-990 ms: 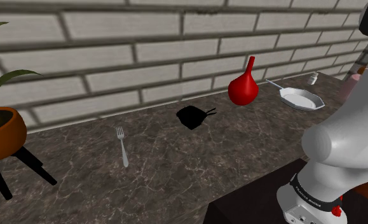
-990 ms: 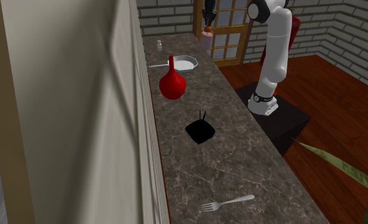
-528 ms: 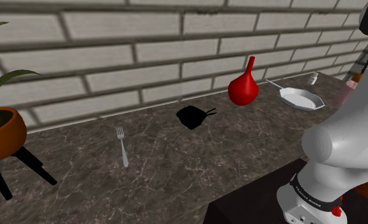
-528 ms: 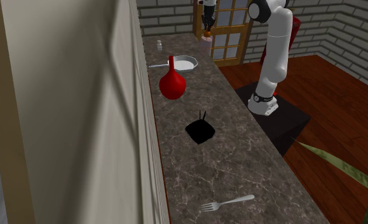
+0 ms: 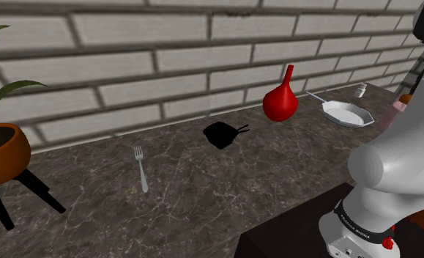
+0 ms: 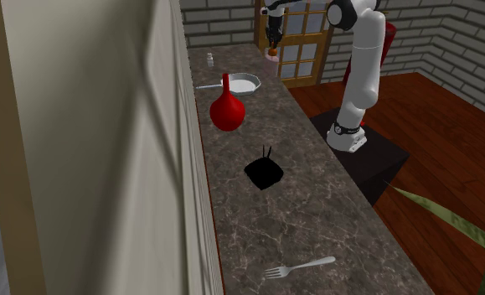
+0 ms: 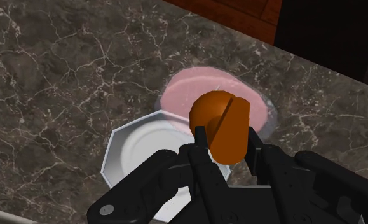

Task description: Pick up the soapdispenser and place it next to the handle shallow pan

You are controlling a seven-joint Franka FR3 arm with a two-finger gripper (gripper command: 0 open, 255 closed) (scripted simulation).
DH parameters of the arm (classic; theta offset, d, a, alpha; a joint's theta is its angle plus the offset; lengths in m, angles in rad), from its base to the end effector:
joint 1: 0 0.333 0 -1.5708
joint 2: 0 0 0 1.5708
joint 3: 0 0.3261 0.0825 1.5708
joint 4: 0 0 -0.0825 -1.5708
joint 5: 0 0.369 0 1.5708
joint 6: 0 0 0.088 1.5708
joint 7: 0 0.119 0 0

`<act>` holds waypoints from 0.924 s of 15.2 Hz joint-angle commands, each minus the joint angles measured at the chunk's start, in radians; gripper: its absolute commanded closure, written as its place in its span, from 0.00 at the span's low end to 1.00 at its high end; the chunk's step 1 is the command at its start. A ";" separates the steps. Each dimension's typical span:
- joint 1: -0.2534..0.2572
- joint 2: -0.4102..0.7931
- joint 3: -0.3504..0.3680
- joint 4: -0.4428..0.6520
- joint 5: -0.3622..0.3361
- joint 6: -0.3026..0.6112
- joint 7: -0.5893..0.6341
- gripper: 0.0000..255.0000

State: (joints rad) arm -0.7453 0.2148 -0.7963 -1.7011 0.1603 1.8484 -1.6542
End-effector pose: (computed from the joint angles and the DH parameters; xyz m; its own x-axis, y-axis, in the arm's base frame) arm 0.0642 -0.5938 0.4972 0.9968 0.0798 0.0012 0.0798 -0.9968 -0.0006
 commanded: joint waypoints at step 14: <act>-0.008 0.050 0.017 -0.134 0.047 0.169 -0.031 1.00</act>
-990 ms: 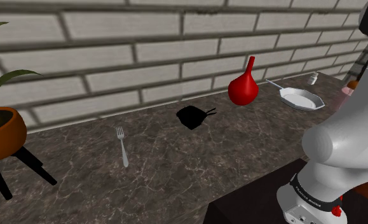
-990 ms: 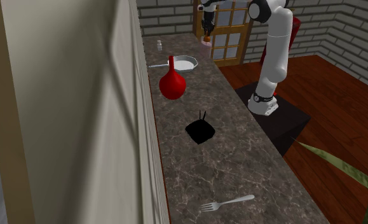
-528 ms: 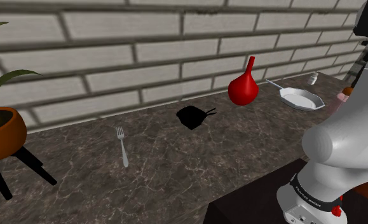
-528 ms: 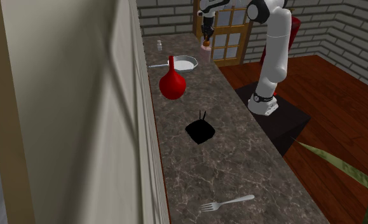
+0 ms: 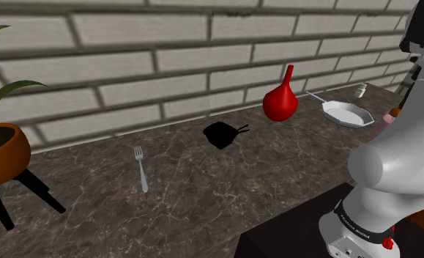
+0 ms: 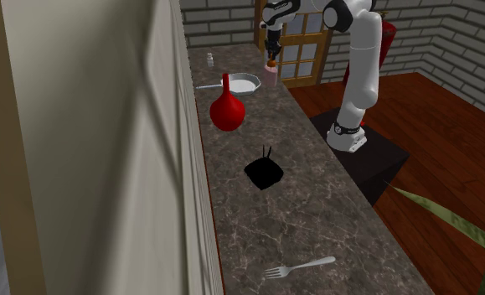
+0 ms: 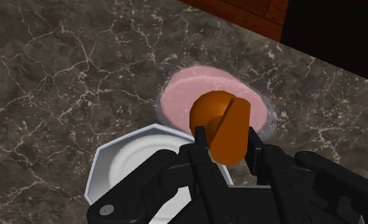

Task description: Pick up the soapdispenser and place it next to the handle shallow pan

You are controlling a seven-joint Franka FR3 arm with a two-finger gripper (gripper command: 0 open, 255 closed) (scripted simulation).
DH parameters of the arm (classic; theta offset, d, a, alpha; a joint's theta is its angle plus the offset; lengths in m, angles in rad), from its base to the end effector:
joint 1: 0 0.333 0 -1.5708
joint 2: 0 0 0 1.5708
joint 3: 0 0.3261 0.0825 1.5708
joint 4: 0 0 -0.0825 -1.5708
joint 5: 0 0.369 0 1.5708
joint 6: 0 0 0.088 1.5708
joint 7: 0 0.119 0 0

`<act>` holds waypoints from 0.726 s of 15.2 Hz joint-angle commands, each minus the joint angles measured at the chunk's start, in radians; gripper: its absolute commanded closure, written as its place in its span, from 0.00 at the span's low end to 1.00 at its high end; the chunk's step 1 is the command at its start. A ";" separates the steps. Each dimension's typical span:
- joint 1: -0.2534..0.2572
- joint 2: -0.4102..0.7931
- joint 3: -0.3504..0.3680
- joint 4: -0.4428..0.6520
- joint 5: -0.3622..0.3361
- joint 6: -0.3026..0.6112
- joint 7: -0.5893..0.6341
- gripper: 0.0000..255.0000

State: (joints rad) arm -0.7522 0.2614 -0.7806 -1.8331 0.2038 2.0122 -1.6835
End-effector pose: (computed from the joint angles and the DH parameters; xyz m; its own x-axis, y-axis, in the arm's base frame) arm 0.0651 -0.5950 0.4290 0.9968 0.0797 0.0012 0.0797 -0.9968 -0.0006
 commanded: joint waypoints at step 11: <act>-0.001 0.004 0.001 -0.001 0.003 0.005 -0.002 0.00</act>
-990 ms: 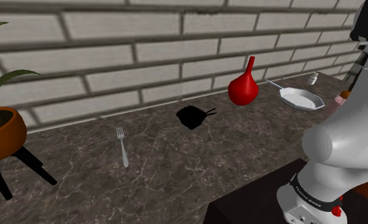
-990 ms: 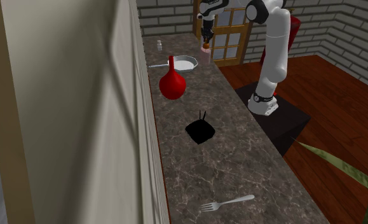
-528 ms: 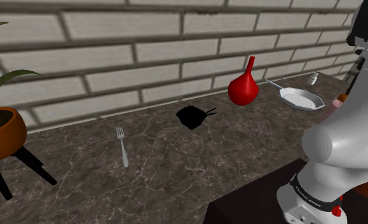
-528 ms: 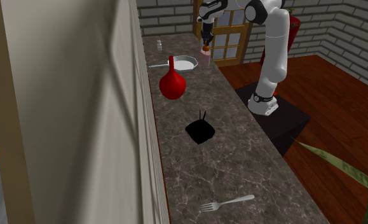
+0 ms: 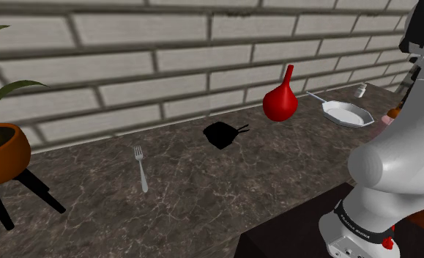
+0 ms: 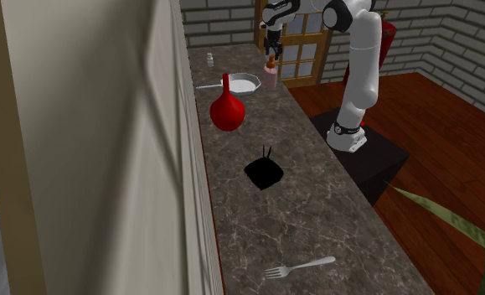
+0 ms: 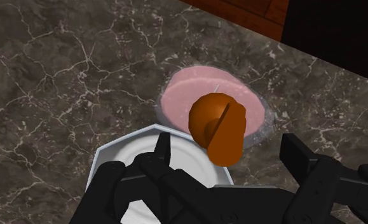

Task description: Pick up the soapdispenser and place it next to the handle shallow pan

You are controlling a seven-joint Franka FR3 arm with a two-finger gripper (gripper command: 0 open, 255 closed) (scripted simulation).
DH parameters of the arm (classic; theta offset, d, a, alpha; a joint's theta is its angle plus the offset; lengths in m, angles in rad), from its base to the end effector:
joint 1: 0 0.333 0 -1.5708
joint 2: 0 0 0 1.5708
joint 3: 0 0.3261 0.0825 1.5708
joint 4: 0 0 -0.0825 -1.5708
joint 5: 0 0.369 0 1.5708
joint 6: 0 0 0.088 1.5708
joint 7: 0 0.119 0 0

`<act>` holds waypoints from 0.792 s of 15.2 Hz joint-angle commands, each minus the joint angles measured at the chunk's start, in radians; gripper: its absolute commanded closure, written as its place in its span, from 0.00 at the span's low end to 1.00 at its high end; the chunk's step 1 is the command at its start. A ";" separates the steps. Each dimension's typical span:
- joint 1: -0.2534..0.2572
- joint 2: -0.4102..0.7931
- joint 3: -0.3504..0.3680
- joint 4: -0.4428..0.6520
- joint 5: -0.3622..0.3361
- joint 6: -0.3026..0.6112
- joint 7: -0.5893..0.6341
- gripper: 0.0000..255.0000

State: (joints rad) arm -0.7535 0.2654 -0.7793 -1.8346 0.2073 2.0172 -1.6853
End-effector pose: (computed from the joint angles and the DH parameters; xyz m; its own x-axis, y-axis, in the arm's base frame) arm 0.0654 -0.5956 0.4268 0.9968 0.0797 0.0013 0.0797 -0.9968 0.0001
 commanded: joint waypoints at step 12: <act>0.008 -0.039 -0.013 0.088 -0.036 -0.114 0.024 0.00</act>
State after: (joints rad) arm -0.7455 0.2266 -0.7925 -1.7471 0.1716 1.9032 -1.6613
